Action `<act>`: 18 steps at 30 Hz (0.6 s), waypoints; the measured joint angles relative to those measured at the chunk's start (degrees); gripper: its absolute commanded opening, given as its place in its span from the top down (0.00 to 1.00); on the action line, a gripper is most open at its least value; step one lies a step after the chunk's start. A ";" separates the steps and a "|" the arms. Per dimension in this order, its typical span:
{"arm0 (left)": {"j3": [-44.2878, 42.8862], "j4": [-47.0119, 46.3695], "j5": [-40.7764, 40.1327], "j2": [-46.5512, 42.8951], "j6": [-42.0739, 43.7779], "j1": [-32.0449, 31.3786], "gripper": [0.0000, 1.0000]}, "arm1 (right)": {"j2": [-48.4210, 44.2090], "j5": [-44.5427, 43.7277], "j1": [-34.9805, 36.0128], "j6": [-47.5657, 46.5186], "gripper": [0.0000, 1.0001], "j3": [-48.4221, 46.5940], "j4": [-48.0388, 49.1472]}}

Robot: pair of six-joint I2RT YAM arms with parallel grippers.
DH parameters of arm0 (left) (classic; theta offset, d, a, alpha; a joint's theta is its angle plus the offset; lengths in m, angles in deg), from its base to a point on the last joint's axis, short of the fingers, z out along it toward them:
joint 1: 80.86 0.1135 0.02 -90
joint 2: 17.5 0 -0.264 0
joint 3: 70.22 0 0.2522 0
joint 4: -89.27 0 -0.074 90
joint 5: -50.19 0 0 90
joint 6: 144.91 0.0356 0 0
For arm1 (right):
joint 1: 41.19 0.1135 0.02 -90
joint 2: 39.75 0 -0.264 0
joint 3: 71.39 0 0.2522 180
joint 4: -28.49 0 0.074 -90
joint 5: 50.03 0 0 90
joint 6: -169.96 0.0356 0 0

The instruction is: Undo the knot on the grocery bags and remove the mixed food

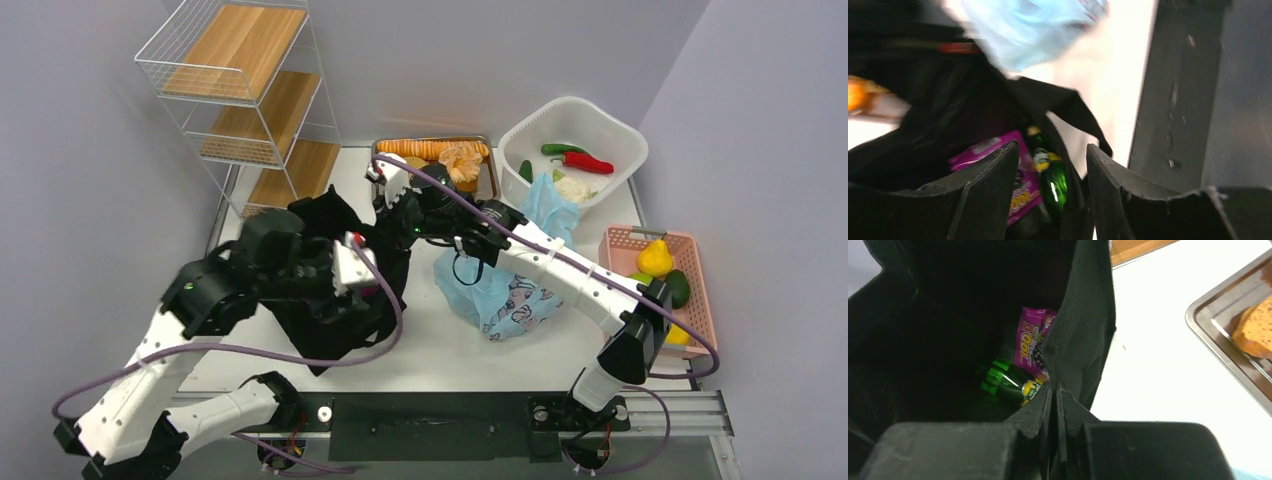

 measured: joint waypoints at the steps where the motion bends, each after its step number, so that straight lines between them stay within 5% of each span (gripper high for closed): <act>1: -2.29 -0.15 0.02 -0.28 -1.31 2.05 0.51 | -0.63 -0.22 -0.26 -0.02 1.00 0.50 0.00; 6: -20.09 -4.31 2.40 3.50 -10.73 21.00 0.56 | -1.27 -0.83 -1.66 -0.13 1.00 0.57 -0.15; 10: -20.57 -5.97 6.34 4.52 -10.60 33.11 0.60 | -1.31 -0.24 -3.17 -0.13 1.00 -0.52 -0.09; 15: -8.79 2.49 9.44 2.82 5.49 34.58 0.61 | -1.40 1.51 -4.92 -1.11 1.00 -0.98 -0.11; 18: -1.05 9.16 9.38 2.08 14.40 29.40 0.60 | -1.40 2.80 -5.25 -1.66 1.00 -3.02 -1.29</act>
